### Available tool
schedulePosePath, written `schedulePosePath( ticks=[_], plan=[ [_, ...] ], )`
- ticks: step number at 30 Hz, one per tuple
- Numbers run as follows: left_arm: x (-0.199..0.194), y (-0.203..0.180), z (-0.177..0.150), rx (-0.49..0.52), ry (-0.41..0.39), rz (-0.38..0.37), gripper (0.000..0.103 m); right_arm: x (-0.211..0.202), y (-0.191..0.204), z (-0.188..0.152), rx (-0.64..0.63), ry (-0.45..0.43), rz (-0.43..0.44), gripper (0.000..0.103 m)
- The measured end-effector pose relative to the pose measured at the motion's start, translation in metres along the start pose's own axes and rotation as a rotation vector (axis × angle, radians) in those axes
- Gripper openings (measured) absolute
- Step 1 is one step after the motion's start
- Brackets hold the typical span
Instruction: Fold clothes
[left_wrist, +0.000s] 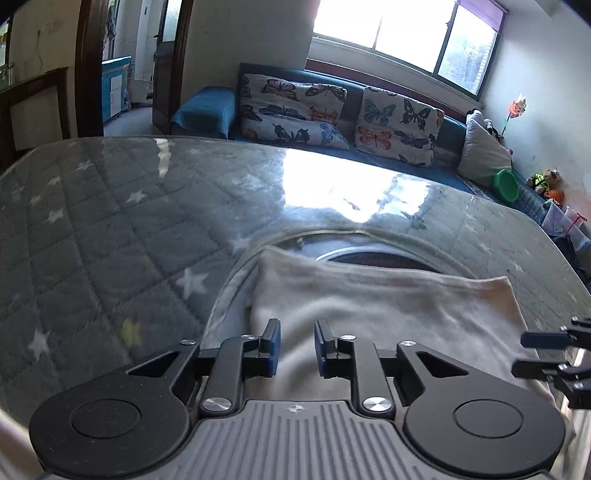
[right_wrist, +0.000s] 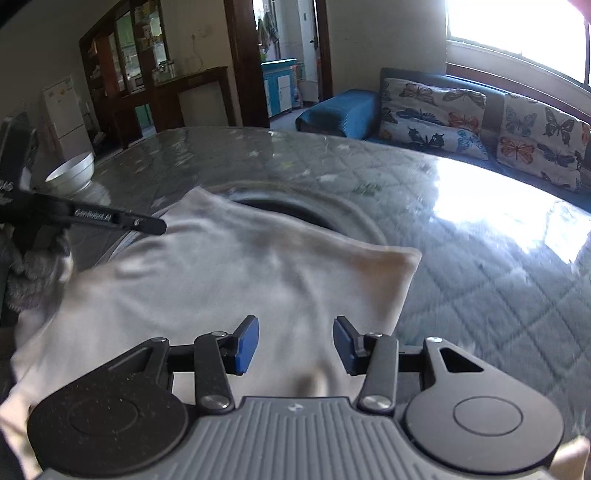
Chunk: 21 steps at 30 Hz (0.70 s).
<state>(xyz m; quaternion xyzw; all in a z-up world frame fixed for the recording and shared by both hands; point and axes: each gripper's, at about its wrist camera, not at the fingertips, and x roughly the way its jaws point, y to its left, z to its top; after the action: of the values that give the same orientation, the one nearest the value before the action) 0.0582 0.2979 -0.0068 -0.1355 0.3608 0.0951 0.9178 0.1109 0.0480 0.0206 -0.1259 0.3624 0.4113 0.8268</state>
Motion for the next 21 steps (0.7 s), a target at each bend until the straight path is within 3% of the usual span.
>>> schedulePosePath(
  ticks=[4,8,14,21],
  plan=[
    [0.011,0.0,0.005,0.015,0.015,0.038,0.023,0.021,-0.017,0.011,0.007,0.015,-0.05,0.045],
    [0.002,-0.001,0.0,0.037,0.009,0.032,0.027,0.016,-0.018,0.013,0.002,0.016,-0.052,0.047],
    [-0.037,-0.018,-0.028,0.11,0.008,-0.034,0.029,-0.019,0.026,-0.008,-0.141,0.018,0.031,0.051],
    [-0.091,-0.044,-0.083,0.195,0.023,-0.12,0.038,-0.053,0.084,-0.043,-0.247,0.039,0.143,0.052]
  ],
)
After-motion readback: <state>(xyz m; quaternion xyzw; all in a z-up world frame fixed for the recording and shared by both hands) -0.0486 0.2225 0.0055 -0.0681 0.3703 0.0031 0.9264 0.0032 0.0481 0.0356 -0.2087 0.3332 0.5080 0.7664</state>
